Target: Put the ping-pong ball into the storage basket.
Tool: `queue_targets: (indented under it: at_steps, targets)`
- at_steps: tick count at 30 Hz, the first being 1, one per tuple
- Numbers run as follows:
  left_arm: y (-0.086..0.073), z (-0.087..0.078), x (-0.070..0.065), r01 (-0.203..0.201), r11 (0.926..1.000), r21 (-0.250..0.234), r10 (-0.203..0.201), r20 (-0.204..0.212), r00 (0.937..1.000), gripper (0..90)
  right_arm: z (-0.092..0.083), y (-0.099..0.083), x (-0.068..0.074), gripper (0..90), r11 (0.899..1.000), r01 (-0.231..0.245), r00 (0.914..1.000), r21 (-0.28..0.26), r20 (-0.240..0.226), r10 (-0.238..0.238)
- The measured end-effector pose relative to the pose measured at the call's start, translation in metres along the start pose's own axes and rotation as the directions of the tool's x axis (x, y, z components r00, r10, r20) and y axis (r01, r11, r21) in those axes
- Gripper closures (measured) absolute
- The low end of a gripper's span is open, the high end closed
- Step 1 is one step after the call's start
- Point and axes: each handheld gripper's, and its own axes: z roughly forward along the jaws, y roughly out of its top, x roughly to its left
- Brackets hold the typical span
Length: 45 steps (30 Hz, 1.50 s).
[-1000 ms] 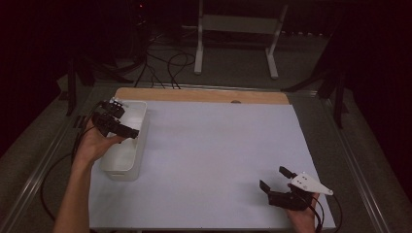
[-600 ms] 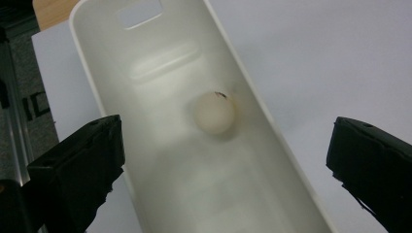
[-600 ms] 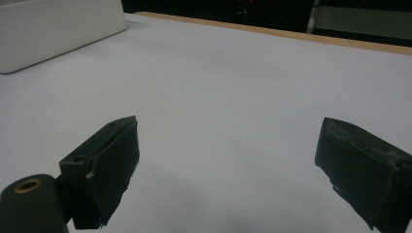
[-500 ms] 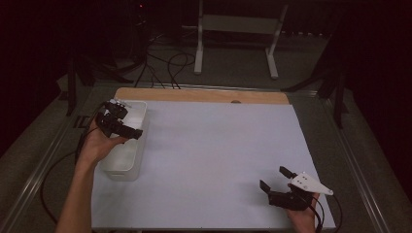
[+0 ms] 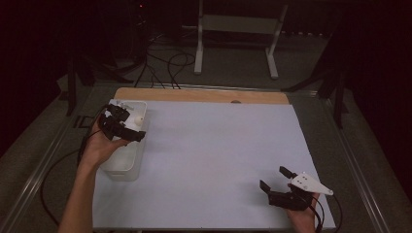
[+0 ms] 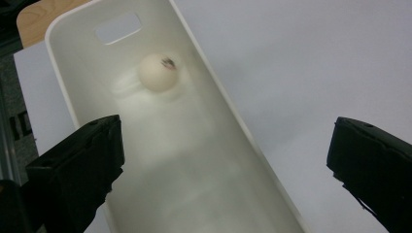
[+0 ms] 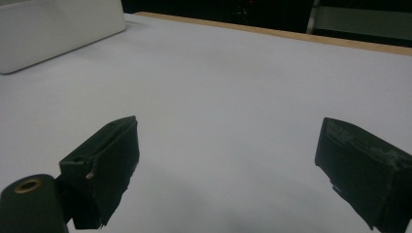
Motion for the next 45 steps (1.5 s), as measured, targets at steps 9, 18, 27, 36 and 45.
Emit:
queue_targets:
  at_steps: [9,18,27,36,45]
  targets:
    - [-0.003,0.002,-0.002,0.001,0.9998,-0.021,-0.001,0.017,0.9999,0.8,0.000,0.000,0.000,8.4,1.000,-0.001,1.0000,0.001,0.000,0.001]
    - [-0.005,0.003,-0.006,-0.004,0.9994,-0.035,0.005,0.028,0.9996,0.7,0.000,0.000,0.000,8.4,1.000,-0.002,1.0000,0.000,0.001,0.002]
    - [-0.008,0.005,-0.011,-0.017,0.9987,-0.048,0.018,0.030,0.9994,0.6,0.000,0.000,-0.001,8.4,1.000,-0.002,1.0000,0.000,0.001,0.002]
    - [-0.012,0.005,-0.015,-0.028,0.9975,-0.064,0.030,0.036,0.9989,0.4,0.000,0.000,-0.001,8.4,1.000,-0.001,1.0000,0.000,-0.001,0.001]
    - [-0.015,0.005,-0.020,-0.034,0.9950,-0.093,0.039,0.049,0.9981,0.2,0.000,0.000,-0.001,8.4,1.000,-0.002,1.0000,0.000,-0.002,0.002]
